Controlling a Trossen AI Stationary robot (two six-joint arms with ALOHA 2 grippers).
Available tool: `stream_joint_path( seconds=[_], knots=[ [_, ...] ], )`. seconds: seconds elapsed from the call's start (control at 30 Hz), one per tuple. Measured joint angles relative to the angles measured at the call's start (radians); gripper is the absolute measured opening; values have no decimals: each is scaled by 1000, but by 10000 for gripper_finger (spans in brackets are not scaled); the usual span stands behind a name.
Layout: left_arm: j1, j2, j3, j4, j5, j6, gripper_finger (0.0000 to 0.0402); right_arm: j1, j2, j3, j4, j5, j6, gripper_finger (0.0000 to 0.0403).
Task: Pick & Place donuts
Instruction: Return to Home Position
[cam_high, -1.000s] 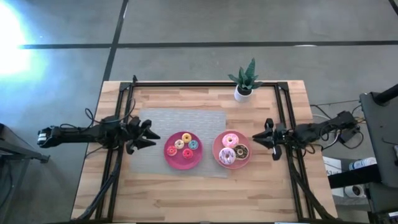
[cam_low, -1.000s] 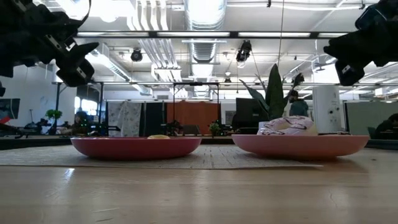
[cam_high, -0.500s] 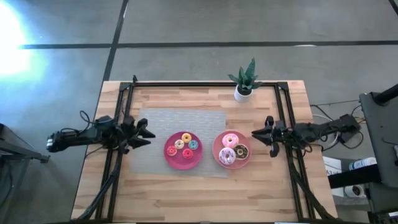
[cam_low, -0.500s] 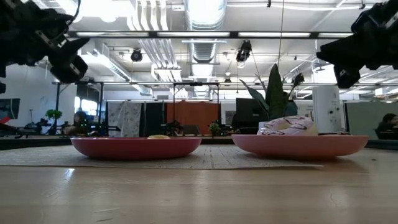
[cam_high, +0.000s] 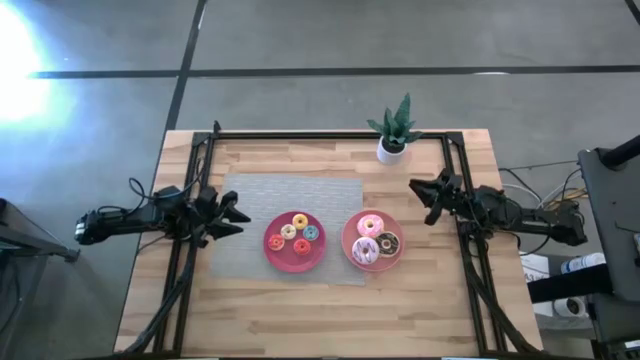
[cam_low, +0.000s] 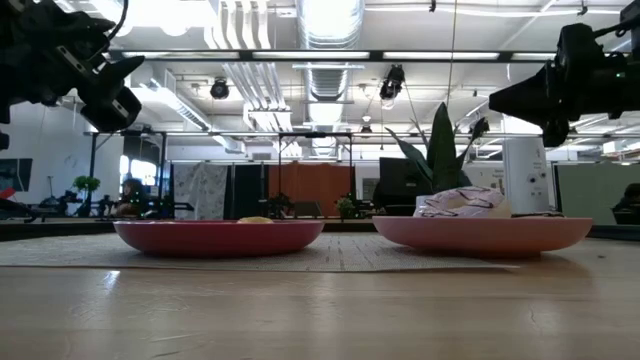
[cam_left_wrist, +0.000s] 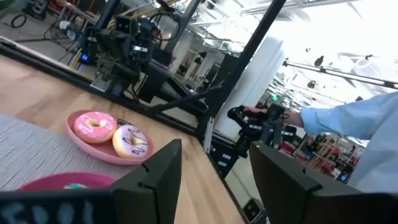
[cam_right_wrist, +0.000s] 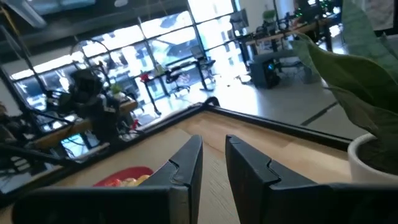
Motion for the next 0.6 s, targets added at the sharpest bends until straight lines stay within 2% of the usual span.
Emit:
stream_joint_path(
  seconds=[0.6],
  knots=[
    [-1, 48, -1, -19, -2, 0, 165, 6, 0, 0, -2, 1, 0, 63]
  ],
)
